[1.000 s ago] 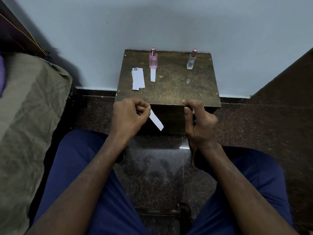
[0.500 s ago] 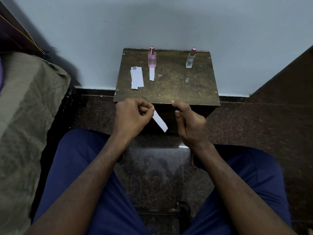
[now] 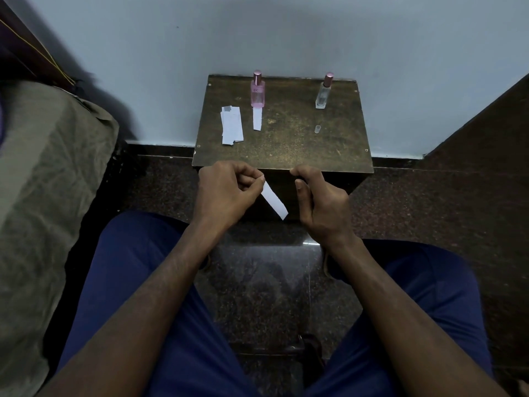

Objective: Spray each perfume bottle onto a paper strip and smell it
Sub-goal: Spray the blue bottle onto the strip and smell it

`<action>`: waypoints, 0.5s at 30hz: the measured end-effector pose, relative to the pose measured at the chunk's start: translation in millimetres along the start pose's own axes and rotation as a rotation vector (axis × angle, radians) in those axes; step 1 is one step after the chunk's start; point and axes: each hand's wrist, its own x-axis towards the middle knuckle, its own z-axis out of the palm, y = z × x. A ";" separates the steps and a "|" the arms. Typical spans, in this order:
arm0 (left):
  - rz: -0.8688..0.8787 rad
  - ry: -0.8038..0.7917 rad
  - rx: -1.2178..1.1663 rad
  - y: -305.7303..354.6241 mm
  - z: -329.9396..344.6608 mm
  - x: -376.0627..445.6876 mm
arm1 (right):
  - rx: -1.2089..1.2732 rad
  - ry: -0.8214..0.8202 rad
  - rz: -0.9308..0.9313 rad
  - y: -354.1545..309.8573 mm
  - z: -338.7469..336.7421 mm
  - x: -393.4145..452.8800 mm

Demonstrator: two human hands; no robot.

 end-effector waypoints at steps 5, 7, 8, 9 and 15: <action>0.013 0.009 -0.010 -1.8 -2.9 -0.9 | 0.000 0.037 -0.012 0.5 -0.5 -0.4; 0.011 0.013 -0.013 -2.8 -3.4 0.1 | 0.005 0.027 0.022 3.2 0.1 0.5; 0.013 0.016 -0.012 -3.6 -3.5 0.3 | 0.006 0.025 0.054 4.1 0.6 0.5; 0.017 0.021 -0.009 -4.3 -3.5 0.2 | 0.012 0.023 0.097 4.3 1.0 0.3; 0.063 0.019 0.018 -12.5 -2.5 3.9 | 0.103 -0.006 0.328 8.5 1.2 -1.3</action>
